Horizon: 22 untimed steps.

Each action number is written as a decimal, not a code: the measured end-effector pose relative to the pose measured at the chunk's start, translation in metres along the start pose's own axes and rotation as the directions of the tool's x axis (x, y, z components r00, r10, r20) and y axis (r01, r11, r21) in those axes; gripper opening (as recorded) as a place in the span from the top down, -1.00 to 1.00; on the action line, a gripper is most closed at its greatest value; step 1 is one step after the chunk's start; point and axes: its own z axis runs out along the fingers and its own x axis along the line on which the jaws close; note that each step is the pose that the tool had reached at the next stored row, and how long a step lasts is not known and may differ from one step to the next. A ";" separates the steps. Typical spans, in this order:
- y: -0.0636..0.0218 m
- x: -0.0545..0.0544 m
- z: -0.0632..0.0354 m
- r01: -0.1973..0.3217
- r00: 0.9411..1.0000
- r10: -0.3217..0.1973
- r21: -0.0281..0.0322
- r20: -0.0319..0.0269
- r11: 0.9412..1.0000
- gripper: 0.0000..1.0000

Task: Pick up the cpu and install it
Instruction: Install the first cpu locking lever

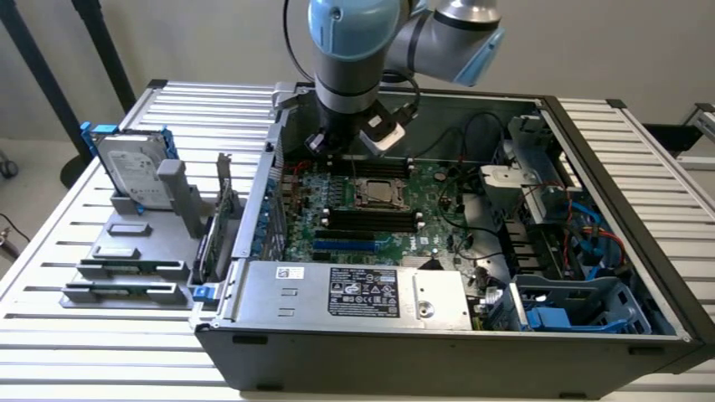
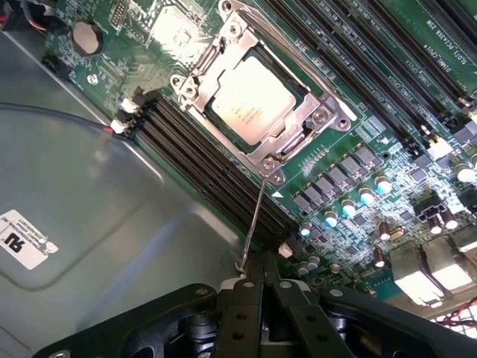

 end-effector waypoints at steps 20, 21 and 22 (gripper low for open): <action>0.0114 0.008 0.0110 0.014 0.999 -0.015 -0.037 -0.030 0.999 0.79; 0.0113 0.008 0.0124 0.014 1.000 -0.016 -0.040 -0.027 0.999 0.79; 0.0112 0.008 0.0137 0.015 1.000 -0.016 -0.044 -0.024 0.999 0.79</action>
